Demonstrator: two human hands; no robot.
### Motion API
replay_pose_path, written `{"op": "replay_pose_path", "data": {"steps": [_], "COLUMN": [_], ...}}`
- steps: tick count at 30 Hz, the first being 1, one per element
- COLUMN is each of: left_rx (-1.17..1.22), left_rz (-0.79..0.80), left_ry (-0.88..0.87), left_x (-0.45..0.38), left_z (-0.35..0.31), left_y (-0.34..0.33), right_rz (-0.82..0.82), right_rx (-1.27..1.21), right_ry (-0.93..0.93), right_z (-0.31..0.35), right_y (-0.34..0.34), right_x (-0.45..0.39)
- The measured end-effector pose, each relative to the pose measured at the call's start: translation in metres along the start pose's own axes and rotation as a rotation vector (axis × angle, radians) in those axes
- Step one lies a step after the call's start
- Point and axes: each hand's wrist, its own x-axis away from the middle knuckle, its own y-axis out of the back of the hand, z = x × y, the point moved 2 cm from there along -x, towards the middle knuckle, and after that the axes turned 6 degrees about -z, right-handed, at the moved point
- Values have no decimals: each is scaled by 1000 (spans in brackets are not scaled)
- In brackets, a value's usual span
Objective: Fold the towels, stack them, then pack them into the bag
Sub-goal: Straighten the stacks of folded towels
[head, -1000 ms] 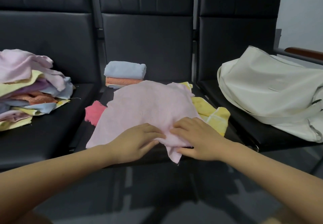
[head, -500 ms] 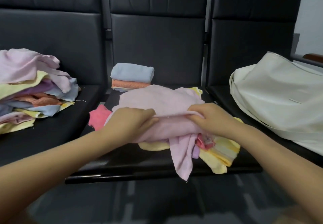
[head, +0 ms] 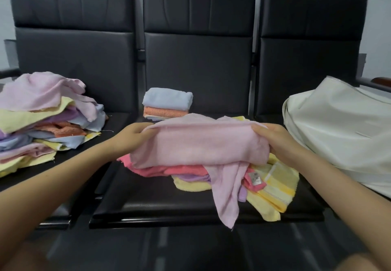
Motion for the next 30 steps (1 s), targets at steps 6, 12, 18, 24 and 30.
{"op": "replay_pose_path", "data": {"steps": [6,12,18,24,30], "left_rx": [143,-20,-265,-336,-251], "left_rz": [-21,119,360,62,-239], "left_ry": [41,109,68,2,82], "left_x": [38,77,87,45,-17], "left_z": [-15,-2,-2,-6,11], "left_y": [-2,-11,-31,17,19], "right_rz": [103,286,507,53,-248], "right_rx": [190,503,595,256,286], "right_ry": [-54,-100,-68,71,100], "right_z": [-1,-19,4,25,18], "right_y": [-2,-6,-4,6,-27], "right_x": [30,68,79,33,-29]}}
